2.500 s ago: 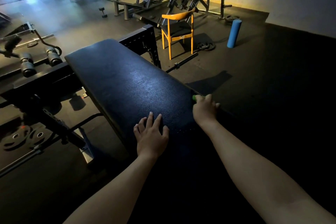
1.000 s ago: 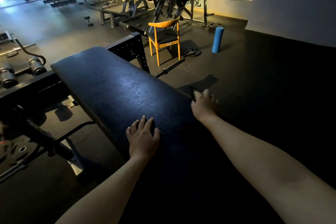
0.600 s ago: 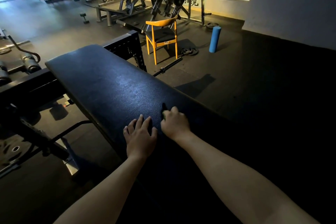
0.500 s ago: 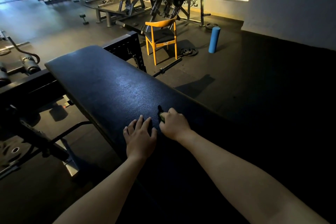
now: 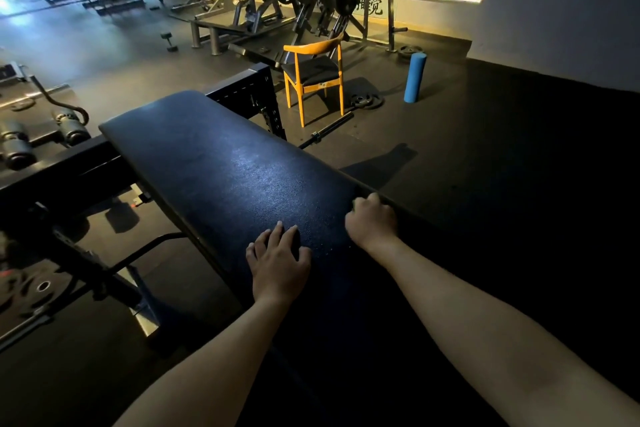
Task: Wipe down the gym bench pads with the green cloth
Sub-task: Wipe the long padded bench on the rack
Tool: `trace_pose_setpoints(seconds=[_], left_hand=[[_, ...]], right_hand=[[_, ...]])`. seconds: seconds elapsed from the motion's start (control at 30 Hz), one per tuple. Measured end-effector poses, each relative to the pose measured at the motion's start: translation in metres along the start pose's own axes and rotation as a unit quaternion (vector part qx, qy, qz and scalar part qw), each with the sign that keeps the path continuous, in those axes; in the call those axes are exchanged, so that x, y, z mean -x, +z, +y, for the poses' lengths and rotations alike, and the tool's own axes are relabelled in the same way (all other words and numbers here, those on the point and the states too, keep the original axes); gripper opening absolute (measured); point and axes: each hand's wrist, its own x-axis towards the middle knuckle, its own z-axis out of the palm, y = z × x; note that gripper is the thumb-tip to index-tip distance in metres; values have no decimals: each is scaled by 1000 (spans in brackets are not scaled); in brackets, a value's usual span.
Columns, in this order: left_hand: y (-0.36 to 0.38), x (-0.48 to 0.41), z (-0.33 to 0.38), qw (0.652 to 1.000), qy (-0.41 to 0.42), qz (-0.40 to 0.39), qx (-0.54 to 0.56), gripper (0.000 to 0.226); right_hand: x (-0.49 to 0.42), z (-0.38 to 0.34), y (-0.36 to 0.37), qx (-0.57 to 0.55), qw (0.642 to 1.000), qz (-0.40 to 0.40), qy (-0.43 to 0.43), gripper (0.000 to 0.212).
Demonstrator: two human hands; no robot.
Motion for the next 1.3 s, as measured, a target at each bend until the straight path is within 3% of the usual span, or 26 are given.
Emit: trace_pose_setpoints(seconds=[0.13, 0.3, 0.4, 0.57, 0.7, 0.87, 0.97, 1.07, 1.17, 1.3], left_hand=[[-3, 2, -2, 1000, 15, 2, 20, 55], [-13, 9, -10, 992, 39, 27, 113, 64], [-20, 19, -23, 991, 53, 47, 110, 63], [-34, 36, -66, 995, -29, 62, 66, 62], [-33, 43, -85, 992, -100, 30, 76, 76], [-27, 50, -87, 991, -95, 17, 93, 78], [-30, 49, -94, 992, -82, 13, 94, 79], [-34, 48, -106, 992, -55, -7, 114, 96], [-36, 51, -123, 992, -29, -12, 122, 104], [-38, 51, -129, 992, -11, -22, 127, 95]], right_hand=[[40, -39, 23, 33, 995, 1, -98, 35], [51, -49, 23, -1, 992, -31, -124, 33], [52, -47, 14, -26, 986, -68, -147, 32], [33, -21, 9, 4, 998, 55, -38, 24], [41, -39, 23, 18, 999, 20, -26, 29], [60, -89, 53, -7, 998, 11, -53, 35], [84, -121, 70, -14, 993, -3, -118, 32], [97, -140, 79, -32, 985, -27, -170, 30], [85, -141, 70, -67, 988, -30, -137, 27], [50, -126, 50, -60, 995, 56, -58, 30]])
